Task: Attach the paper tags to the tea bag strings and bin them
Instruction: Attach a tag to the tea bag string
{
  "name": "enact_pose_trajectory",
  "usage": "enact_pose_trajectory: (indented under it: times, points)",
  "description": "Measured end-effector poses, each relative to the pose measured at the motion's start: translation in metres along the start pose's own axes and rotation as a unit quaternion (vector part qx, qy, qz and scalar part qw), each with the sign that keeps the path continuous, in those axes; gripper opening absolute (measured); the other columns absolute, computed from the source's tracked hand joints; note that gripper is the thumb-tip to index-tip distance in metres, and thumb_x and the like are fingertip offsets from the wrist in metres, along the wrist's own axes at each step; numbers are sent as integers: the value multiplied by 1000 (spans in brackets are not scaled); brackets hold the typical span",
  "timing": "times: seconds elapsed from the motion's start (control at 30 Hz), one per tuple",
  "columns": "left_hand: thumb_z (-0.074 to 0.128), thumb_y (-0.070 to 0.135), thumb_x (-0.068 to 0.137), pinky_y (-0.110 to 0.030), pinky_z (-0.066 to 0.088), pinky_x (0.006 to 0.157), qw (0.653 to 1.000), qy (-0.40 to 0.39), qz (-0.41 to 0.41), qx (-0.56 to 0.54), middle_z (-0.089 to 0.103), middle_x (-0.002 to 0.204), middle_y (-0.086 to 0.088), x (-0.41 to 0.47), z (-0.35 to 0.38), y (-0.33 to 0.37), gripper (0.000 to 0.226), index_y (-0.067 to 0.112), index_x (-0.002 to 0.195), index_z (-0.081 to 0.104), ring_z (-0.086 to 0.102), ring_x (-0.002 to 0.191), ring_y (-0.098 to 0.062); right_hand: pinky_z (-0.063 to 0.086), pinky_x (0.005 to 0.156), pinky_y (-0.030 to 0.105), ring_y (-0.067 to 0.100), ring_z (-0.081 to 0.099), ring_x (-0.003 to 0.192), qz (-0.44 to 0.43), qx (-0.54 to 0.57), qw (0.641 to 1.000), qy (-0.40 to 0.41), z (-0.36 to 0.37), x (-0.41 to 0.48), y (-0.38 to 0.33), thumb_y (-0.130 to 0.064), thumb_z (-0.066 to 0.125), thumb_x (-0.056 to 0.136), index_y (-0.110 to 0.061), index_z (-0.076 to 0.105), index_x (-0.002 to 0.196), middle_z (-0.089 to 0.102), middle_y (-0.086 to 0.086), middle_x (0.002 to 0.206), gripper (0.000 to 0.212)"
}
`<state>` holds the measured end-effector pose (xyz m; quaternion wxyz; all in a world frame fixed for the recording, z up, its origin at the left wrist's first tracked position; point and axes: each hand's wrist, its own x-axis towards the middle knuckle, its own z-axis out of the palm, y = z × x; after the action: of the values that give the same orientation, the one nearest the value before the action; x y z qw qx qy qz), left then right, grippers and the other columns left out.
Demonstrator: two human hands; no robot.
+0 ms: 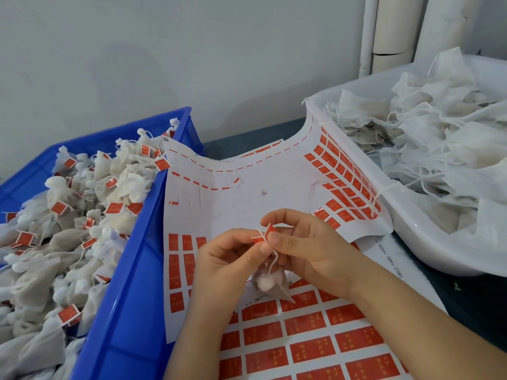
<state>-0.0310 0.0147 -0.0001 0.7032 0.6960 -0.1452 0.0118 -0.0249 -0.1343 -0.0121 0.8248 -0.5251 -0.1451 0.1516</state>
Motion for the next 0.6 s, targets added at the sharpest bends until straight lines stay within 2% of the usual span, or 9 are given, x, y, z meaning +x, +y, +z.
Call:
enact_pose_trajectory:
  times: [0.13, 0.2, 0.3, 0.37, 0.47, 0.5, 0.6]
  points:
    - [81, 28, 66, -16, 53, 61, 998, -6, 54, 18, 69, 70, 10, 0, 2, 1, 12, 32, 75, 75, 66, 67, -8, 54, 73, 29, 29, 52, 81, 43, 50, 998, -18, -1, -1, -4, -33, 78, 58, -26, 72, 83, 60, 12, 84, 27]
    - [77, 24, 68, -17, 53, 61, 998, -12, 65, 15, 68, 72, 10, 0, 2, 2, 11, 28, 77, 73, 65, 68, -7, 53, 70, 27, 26, 52, 78, 57, 50, 997, -26, 1, -1, -4, -35, 77, 57, -27, 73, 81, 57, 14, 85, 26]
    - [78, 23, 64, -18, 53, 58, 999, 1, 41, 7, 68, 75, 11, -1, 1, 1, 25, 19, 85, 66, 66, 68, -8, 51, 66, 24, 22, 54, 74, 67, 52, 996, -33, 2, -3, -4, -35, 77, 57, -29, 72, 79, 59, 12, 84, 24]
    - [70, 26, 62, -16, 53, 59, 999, -4, 37, 14, 70, 80, 13, -1, 1, 2, 26, 27, 88, 71, 68, 73, -6, 52, 68, 25, 26, 53, 76, 74, 53, 995, -38, 1, -3, -4, -34, 77, 58, -25, 71, 84, 57, 16, 86, 28]
    - [75, 30, 63, -16, 53, 64, 998, -24, 50, 27, 71, 82, 15, -3, 1, 3, 34, 46, 93, 72, 68, 78, -6, 52, 76, 31, 36, 45, 88, 88, 62, 993, -54, -1, -3, -3, -29, 76, 64, -15, 65, 102, 51, 21, 96, 42]
    - [74, 34, 62, -17, 54, 64, 998, -22, 51, 25, 71, 81, 13, -3, 1, 3, 32, 47, 92, 71, 68, 78, -8, 53, 74, 30, 36, 46, 85, 89, 69, 992, -56, 0, -3, -3, -29, 76, 64, -14, 66, 98, 51, 21, 92, 38]
    - [81, 45, 61, -19, 54, 62, 998, -8, 53, 10, 72, 78, 9, -3, 0, 3, 24, 41, 85, 75, 69, 73, -12, 51, 64, 25, 21, 50, 67, 80, 67, 994, -42, 4, -2, -3, -32, 77, 60, -18, 67, 71, 50, 12, 73, 20]
